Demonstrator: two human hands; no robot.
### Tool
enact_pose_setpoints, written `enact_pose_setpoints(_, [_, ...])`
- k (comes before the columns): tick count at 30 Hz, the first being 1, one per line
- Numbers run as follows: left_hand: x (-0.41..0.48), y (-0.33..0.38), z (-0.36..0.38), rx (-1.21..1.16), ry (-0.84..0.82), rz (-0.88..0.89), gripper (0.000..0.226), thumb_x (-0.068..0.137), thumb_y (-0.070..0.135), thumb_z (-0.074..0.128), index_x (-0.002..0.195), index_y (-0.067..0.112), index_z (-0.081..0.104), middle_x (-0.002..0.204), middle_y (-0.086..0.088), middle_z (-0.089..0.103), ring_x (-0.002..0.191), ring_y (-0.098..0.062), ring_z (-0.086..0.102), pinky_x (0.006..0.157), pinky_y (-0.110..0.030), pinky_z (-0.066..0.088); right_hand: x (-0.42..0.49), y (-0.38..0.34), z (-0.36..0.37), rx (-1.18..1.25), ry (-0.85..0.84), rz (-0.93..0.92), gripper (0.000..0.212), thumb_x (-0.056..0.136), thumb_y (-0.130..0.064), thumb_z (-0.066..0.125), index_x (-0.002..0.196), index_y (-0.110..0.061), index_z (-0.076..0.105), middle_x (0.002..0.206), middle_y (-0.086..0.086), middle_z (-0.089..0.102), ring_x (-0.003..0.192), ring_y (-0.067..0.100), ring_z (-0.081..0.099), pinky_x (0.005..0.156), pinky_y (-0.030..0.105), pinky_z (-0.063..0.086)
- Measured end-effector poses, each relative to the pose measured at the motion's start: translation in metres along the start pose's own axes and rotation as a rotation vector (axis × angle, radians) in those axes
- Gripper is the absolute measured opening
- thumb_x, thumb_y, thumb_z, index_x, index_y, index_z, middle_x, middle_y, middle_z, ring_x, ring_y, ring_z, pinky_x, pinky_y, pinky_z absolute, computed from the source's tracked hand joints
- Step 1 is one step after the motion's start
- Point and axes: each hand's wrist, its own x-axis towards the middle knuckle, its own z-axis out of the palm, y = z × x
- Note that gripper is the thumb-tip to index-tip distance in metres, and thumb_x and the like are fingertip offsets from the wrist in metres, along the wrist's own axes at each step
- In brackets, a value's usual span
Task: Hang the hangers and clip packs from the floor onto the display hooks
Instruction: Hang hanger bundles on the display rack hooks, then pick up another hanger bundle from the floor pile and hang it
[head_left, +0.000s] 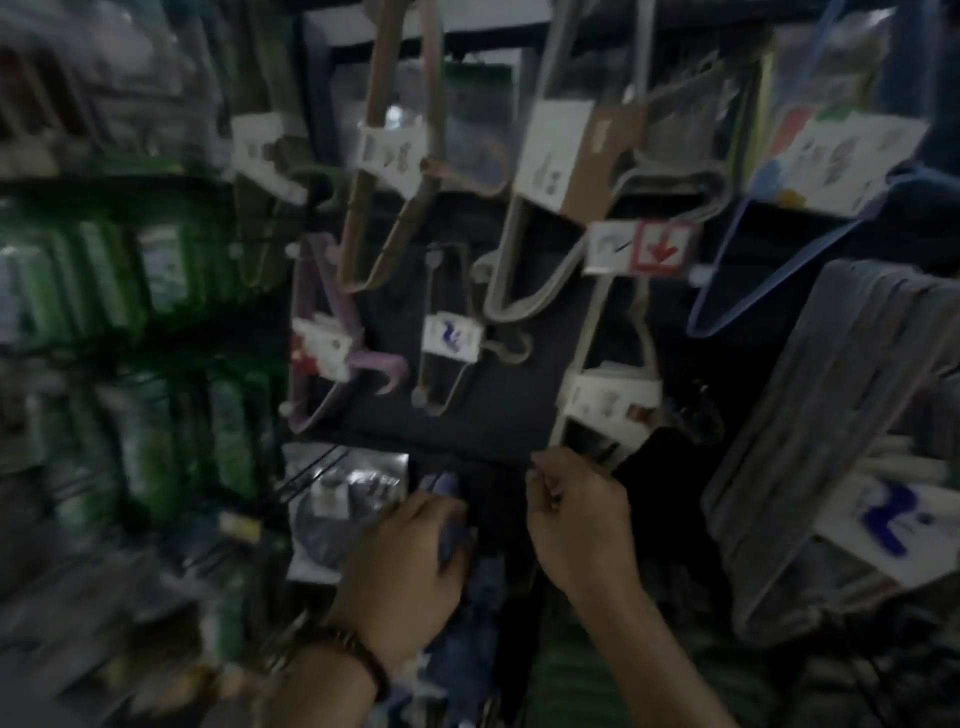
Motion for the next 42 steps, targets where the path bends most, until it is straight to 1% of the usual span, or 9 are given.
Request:
enact_pose_setpoints(6, [-0.232, -0.102, 0.005, -0.088, -0.25, -0.428, 0.027, 0.099, 0.054, 0.053, 0.123, 0.043, 0.061, 0.12, 0.024, 0.064, 0.109, -0.003, 0.065, 0.085, -0.016, 0.049, -0.179, -0.059, 0.108, 0.27, -0.613, 0.018, 0.02, 0.103, -0.024, 0.066, 0.088, -0.035, 0.071, 0.08, 0.0, 0.071, 0.073, 0.02, 0.068, 0.07, 0.046, 0.057])
enact_pose_setpoints(9, [-0.344, -0.157, 0.01, -0.148, -0.241, -0.644, 0.035, 0.101, 0.053, 0.049, 0.128, 0.036, 0.065, 0.121, 0.017, 0.07, 0.11, -0.01, 0.067, 0.089, -0.024, 0.052, -0.267, -0.086, 0.161, 0.266, -0.867, -0.028, 0.014, 0.104, -0.025, 0.065, 0.092, -0.029, 0.07, 0.078, 0.002, 0.068, 0.069, 0.023, 0.066, 0.066, 0.045, 0.056])
enact_pose_setpoints(13, [-0.47, -0.204, 0.004, -0.172, -0.332, -0.826, 0.027, 0.107, 0.042, 0.05, 0.129, 0.034, 0.063, 0.128, 0.012, 0.067, 0.109, -0.012, 0.065, 0.093, -0.031, 0.052, -0.366, -0.121, 0.212, 0.261, -1.11, -0.027, 0.01, 0.102, -0.023, 0.065, 0.096, -0.027, 0.073, 0.083, -0.008, 0.07, 0.078, 0.005, 0.066, 0.071, 0.022, 0.052])
enact_pose_setpoints(19, [-0.595, -0.244, -0.011, -0.229, -0.343, -1.105, 0.017, 0.101, 0.045, 0.061, 0.116, 0.042, 0.067, 0.111, 0.022, 0.071, 0.09, 0.002, 0.068, 0.083, -0.022, 0.056, -0.46, -0.13, 0.274, 0.097, -1.426, 0.013, 0.011, 0.098, -0.029, 0.068, 0.107, -0.026, 0.074, 0.102, -0.01, 0.076, 0.097, 0.006, 0.071, 0.087, 0.031, 0.057])
enact_pose_setpoints(26, [-0.608, -0.315, -0.003, -0.373, -0.329, -1.243, 0.02, 0.104, 0.038, 0.06, 0.122, 0.041, 0.067, 0.113, 0.022, 0.07, 0.092, 0.004, 0.067, 0.087, -0.026, 0.059, -0.467, -0.141, 0.371, -0.074, -1.641, 0.008, 0.025, 0.103, -0.036, 0.062, 0.119, -0.02, 0.072, 0.117, -0.001, 0.074, 0.106, 0.018, 0.068, 0.083, 0.029, 0.051])
enact_pose_setpoints(30, [-0.574, -0.385, 0.037, -0.431, -0.312, -1.272, 0.022, 0.104, 0.041, 0.058, 0.124, 0.04, 0.067, 0.116, 0.021, 0.071, 0.093, 0.004, 0.068, 0.087, -0.026, 0.06, -0.471, -0.127, 0.469, -0.113, -1.709, 0.009, 0.024, 0.103, -0.032, 0.06, 0.113, -0.014, 0.072, 0.11, 0.004, 0.075, 0.1, 0.02, 0.069, 0.087, 0.034, 0.056])
enact_pose_setpoints(33, [-0.55, -0.444, 0.088, -0.487, -0.275, -1.339, 0.021, 0.105, 0.038, 0.057, 0.122, 0.035, 0.069, 0.114, 0.017, 0.071, 0.094, -0.002, 0.07, 0.088, -0.028, 0.06, -0.484, -0.103, 0.553, -0.181, -1.798, 0.019, 0.024, 0.103, -0.03, 0.062, 0.113, -0.01, 0.071, 0.11, 0.006, 0.074, 0.104, 0.025, 0.069, 0.087, 0.034, 0.055])
enact_pose_setpoints(37, [-0.552, -0.516, 0.175, -0.559, -0.371, -1.446, 0.02, 0.106, 0.035, 0.056, 0.122, 0.032, 0.068, 0.11, 0.016, 0.069, 0.101, -0.009, 0.068, 0.089, -0.025, 0.055, -0.52, -0.067, 0.658, -0.31, -1.947, -0.122, 0.026, 0.102, -0.031, 0.062, 0.077, -0.026, 0.059, 0.078, -0.005, 0.063, 0.081, 0.018, 0.066, 0.064, 0.03, 0.044])
enact_pose_setpoints(42, [-0.595, -0.606, 0.3, -0.61, -0.516, -1.522, 0.028, 0.107, 0.034, 0.052, 0.128, 0.022, 0.066, 0.126, -0.001, 0.072, 0.114, -0.02, 0.067, 0.099, -0.032, 0.054, -0.604, 0.003, 0.784, -0.472, -2.029, -0.127, 0.021, 0.099, -0.032, 0.066, 0.101, -0.011, 0.07, 0.101, 0.007, 0.073, 0.097, 0.025, 0.069, 0.079, 0.034, 0.055])
